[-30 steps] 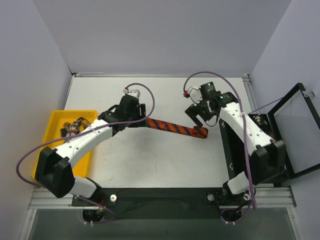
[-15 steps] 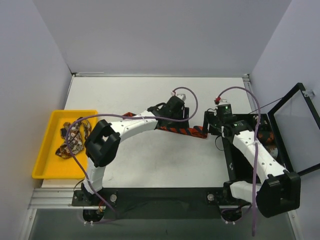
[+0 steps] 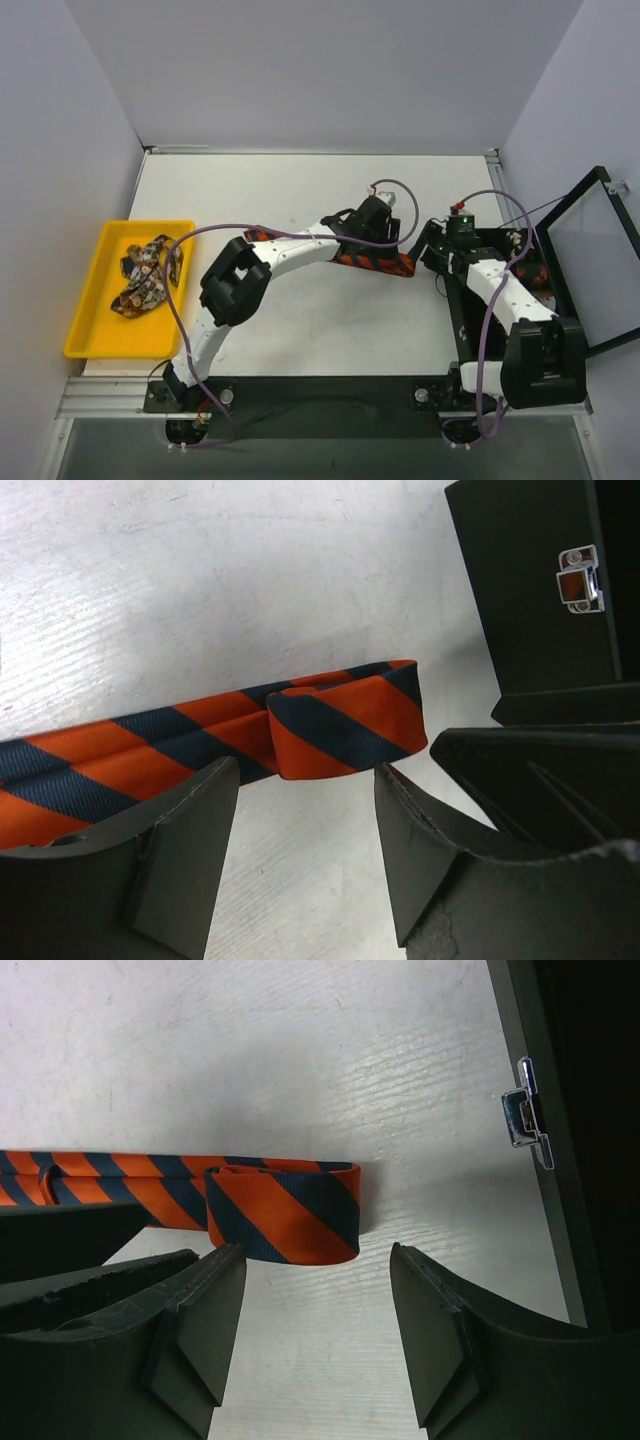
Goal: Roll the ties
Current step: Roll the tie
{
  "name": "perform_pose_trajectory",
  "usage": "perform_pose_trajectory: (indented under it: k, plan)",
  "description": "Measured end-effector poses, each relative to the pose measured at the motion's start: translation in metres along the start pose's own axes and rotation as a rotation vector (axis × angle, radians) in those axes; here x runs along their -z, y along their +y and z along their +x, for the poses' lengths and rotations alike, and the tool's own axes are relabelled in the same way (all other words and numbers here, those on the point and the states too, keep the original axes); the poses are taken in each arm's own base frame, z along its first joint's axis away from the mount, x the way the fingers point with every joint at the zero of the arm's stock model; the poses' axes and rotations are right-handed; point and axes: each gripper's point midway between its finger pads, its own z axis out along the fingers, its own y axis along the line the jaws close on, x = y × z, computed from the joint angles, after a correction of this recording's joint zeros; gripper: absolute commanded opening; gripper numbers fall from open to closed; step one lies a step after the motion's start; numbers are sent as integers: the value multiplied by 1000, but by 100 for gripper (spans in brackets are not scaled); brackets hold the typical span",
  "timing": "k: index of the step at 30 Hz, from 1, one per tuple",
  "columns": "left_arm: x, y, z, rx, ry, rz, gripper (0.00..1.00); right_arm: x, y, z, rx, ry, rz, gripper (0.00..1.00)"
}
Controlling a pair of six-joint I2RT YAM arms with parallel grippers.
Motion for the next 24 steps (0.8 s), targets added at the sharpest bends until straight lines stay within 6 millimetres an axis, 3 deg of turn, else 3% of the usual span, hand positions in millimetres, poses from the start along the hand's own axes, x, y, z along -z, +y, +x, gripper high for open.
perform_pose_trajectory:
  k: [6, 13, 24]
  plan:
    - [-18, 2, 4, -10, 8, -5, 60, -9, 0, 6, -19, 28, -12, 59]
    - [-38, 13, 23, -18, 54, -23, 55, -16, -3, 14, -21, 56, -9, 59]
    - [-44, 9, 24, -17, 63, -7, 47, -34, -10, 24, -35, 97, 12, 59]
